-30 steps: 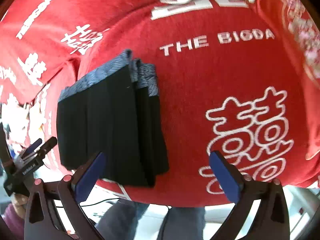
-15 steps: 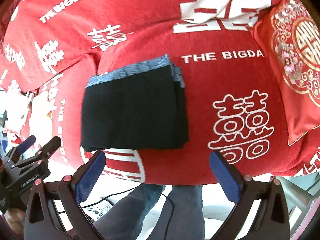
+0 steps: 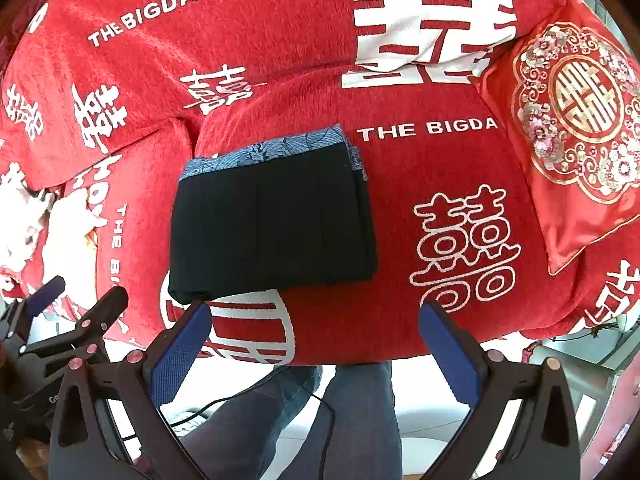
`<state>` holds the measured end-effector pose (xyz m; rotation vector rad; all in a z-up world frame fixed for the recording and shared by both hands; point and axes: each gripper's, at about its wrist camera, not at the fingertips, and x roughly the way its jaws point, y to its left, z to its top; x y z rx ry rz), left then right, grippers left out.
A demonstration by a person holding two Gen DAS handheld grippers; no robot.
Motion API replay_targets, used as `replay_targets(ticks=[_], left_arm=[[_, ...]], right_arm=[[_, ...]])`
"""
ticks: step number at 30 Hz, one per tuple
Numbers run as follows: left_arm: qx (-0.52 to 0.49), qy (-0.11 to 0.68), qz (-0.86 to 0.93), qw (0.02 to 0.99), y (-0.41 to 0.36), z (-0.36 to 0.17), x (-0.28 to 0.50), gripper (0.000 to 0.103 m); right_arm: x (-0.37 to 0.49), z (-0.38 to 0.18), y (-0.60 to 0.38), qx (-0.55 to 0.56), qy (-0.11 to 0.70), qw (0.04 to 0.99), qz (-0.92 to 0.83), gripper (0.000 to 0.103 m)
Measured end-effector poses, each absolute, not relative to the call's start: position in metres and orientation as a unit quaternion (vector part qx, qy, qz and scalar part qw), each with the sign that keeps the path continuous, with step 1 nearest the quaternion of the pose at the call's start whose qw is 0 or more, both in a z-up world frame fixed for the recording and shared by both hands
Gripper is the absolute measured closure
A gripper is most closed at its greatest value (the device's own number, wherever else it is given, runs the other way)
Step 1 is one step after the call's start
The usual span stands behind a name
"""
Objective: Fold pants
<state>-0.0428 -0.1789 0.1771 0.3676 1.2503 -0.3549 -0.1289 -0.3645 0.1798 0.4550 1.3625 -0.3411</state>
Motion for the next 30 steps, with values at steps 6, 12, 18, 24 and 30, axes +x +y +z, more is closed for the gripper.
replay_targets(ticks=[6,12,18,24,30], left_arm=[[0.168,0.572,-0.166,0.785,-0.175,0.185,-0.040,0.000],[0.168,0.570,-0.168,0.787,-0.173,0.189,-0.043,0.000],[0.166,0.567,-0.175,0.787,-0.172,0.192,-0.044,0.000],[0.163,0.569,-0.179,0.786,-0.170,0.193,-0.043,0.000],[0.165,0.568,-0.185,0.785,-0.169,0.192,-0.045,0.000]], right_arm=[[-0.128,0.185,-0.353,0.191,0.620,0.745,-0.157,0.000],[-0.127,0.187,-0.339,0.175,0.622,0.747,-0.155,0.000],[-0.127,0.191,-0.337,0.169,0.619,0.751,-0.159,0.000],[-0.128,0.193,-0.337,0.168,0.617,0.751,-0.162,0.000],[-0.129,0.194,-0.331,0.163,0.616,0.753,-0.166,0.000]])
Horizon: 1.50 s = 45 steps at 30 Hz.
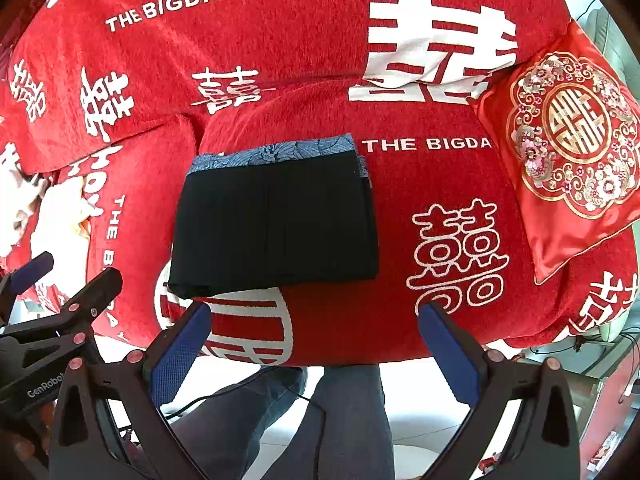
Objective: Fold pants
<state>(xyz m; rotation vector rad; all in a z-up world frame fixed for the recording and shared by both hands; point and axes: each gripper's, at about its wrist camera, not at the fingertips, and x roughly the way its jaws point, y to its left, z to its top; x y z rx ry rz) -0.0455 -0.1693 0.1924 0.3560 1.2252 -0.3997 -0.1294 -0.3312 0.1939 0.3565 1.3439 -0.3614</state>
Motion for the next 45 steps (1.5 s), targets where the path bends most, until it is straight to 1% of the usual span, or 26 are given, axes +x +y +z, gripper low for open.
replay_targets(ticks=[45], left_arm=[[0.158,0.558,-0.194,0.791,-0.168,0.202,-0.040,0.000]], right_arm=[[-0.129,0.207,-0.326,0.150,0.605,0.761,-0.180,0.000]])
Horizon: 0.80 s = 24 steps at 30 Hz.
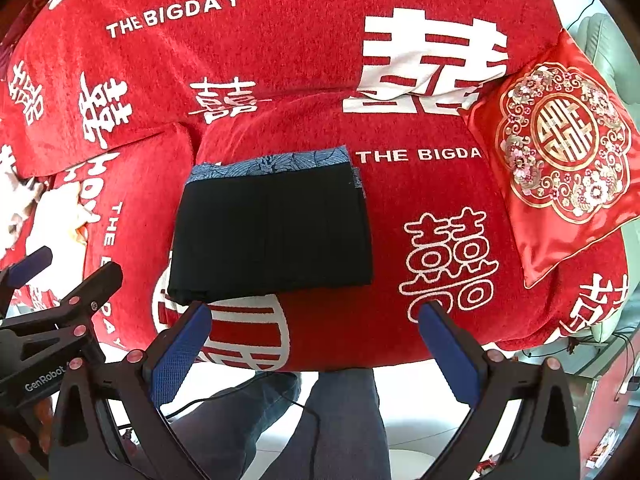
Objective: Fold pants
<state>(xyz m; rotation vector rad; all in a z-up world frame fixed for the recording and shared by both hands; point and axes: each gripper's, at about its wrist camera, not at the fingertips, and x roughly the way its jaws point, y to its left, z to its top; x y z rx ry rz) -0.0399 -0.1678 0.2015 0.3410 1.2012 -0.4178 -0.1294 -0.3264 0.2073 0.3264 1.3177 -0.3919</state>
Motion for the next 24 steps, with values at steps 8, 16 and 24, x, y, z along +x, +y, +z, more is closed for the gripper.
replay_targets(ticks=[8,16,24], left_arm=[[0.160,0.558,-0.195,0.791,-0.1671,0.2013,-0.0376,0.000],[0.164,0.559,-0.192,0.790,-0.1681,0.2007,-0.0378,0.000],[0.168,0.556,-0.193,0.791,-0.1679,0.1998,-0.0378,0.000]], right_arm=[[-0.1300,0.2071,-0.3259,0.150,0.606,0.760,-0.181,0.000],[-0.1287,0.2059,-0.3259,0.151,0.607,0.759,-0.180,0.000],[-0.1282,0.2057,-0.3255,0.151,0.607,0.759,-0.180,0.000]])
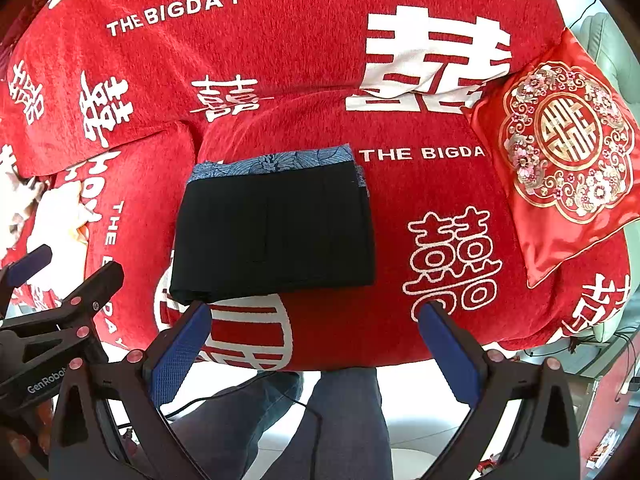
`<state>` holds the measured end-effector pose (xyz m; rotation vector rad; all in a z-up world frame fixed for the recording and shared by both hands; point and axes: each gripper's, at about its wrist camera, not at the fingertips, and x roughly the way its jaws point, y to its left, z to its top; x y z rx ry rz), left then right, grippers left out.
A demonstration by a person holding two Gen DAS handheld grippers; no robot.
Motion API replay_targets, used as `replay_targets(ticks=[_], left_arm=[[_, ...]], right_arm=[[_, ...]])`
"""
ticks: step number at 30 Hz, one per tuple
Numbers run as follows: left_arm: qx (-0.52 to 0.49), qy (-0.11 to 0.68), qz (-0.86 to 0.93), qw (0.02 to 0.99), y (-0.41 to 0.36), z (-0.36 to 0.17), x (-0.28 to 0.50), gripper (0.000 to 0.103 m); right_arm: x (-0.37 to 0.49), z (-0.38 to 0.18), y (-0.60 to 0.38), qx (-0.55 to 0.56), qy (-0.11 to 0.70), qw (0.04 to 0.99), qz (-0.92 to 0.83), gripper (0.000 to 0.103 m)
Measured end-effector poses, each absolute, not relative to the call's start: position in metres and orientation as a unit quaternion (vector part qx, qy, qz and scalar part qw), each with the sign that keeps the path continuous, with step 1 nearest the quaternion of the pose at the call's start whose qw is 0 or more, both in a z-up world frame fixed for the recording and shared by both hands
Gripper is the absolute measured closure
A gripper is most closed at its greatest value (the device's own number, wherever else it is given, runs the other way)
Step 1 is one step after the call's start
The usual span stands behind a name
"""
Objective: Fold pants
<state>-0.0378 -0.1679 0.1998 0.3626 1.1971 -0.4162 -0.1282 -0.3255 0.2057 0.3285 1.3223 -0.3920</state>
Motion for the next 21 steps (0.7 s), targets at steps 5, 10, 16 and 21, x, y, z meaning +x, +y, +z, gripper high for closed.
replay_targets(ticks=[5,10,16,21], left_arm=[[0.169,0.555,-0.193,0.791,-0.1678,0.1994,-0.0381,0.000],[0.169,0.555,-0.194,0.791,-0.1680,0.2006,-0.0376,0.000],[0.164,0.554,-0.198,0.792,-0.1669,0.2017,-0.0370,0.000],[0.164,0.551,-0.204,0.792,-0.1681,0.2025,-0.0370,0.000]], right_arm=[[-0.1283,0.2052,-0.3246,0.151,0.607,0.759,-0.181,0.000],[-0.1282,0.2055,-0.3252,0.152,0.607,0.759,-0.181,0.000],[-0.1278,0.2056,-0.3272,0.152,0.607,0.759,-0.180,0.000],[-0.1267,0.2043,-0.3240,0.152,0.608,0.758,-0.181,0.000]])
